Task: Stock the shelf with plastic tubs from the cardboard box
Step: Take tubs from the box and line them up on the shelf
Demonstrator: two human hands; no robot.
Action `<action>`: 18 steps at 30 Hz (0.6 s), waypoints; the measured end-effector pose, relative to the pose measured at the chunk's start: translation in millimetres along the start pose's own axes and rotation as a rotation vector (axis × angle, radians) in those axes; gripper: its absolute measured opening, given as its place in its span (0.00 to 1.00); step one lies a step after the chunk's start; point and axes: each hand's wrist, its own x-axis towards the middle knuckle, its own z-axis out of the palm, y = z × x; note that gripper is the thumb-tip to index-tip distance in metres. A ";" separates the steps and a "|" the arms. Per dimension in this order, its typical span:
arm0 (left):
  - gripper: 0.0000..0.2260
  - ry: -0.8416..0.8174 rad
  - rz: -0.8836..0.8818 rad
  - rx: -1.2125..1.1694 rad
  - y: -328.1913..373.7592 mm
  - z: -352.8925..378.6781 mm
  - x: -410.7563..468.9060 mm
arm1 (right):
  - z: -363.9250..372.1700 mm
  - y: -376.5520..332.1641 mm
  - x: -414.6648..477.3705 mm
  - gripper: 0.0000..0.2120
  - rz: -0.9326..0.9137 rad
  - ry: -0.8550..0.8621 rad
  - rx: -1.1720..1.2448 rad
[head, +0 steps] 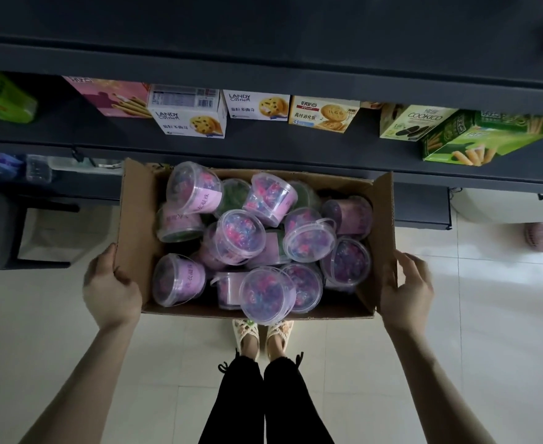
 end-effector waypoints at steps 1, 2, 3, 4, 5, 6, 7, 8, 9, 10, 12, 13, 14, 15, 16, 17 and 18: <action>0.24 0.020 0.008 0.040 1.8 -2.9 -0.8 | 0.4 -5.1 -4.6 0.13 -0.048 0.007 -0.018; 0.25 0.045 0.046 0.093 4.3 -4.7 -3.0 | 1.9 -10.6 -8.6 0.13 -0.099 0.009 -0.031; 0.26 0.057 0.112 0.145 8.0 -4.8 -6.0 | 5.0 -17.0 -11.3 0.13 -0.146 -0.001 -0.035; 0.26 0.051 0.188 0.174 13.4 -3.2 -9.7 | 9.7 -24.1 -12.9 0.12 -0.176 -0.029 -0.027; 0.24 0.028 0.260 0.167 20.4 0.4 -12.6 | 15.6 -31.0 -13.7 0.11 -0.185 -0.072 -0.006; 0.21 -0.008 0.321 0.130 28.1 6.7 -14.2 | 23.0 -37.0 -13.0 0.10 -0.180 -0.123 0.023; 0.19 -0.065 0.367 0.083 36.6 15.9 -14.5 | 31.6 -42.3 -10.8 0.10 -0.163 -0.179 0.053; 0.17 -0.150 0.394 0.032 44.6 26.9 -13.5 | 41.1 -46.7 -7.6 0.11 -0.127 -0.241 0.074; 0.19 -0.265 0.379 -0.039 51.6 40.1 -11.7 | 51.3 -50.1 -3.2 0.14 -0.073 -0.306 0.081; 0.23 -0.396 0.313 -0.122 57.3 54.8 -9.8 | 61.8 -52.1 1.7 0.18 -0.013 -0.366 0.074; 0.37 -0.573 0.160 -0.234 64.8 84.2 -6.9 | 83.5 -53.5 12.1 0.28 0.084 -0.451 0.042; 0.43 -0.618 0.118 -0.263 65.7 98.3 -5.4 | 93.8 -53.4 17.4 0.33 0.125 -0.478 0.023; 0.49 -0.657 0.095 -0.283 65.2 111.2 -3.1 | 103.5 -53.3 23.0 0.38 0.169 -0.503 0.005; 0.54 -0.699 0.085 -0.297 64.1 121.3 0.7 | 112.5 -53.3 28.6 0.43 0.219 -0.527 -0.012; 0.57 -0.745 0.082 -0.315 61.9 129.2 4.6 | 120.3 -52.8 33.5 0.46 0.266 -0.550 -0.027; 0.60 -0.792 0.085 -0.344 59.1 135.1 8.3 | 127.0 -51.5 37.7 0.50 0.299 -0.569 -0.037; 0.62 -0.834 0.086 -0.379 56.1 139.5 11.6 | 132.7 -49.6 41.3 0.53 0.320 -0.584 -0.039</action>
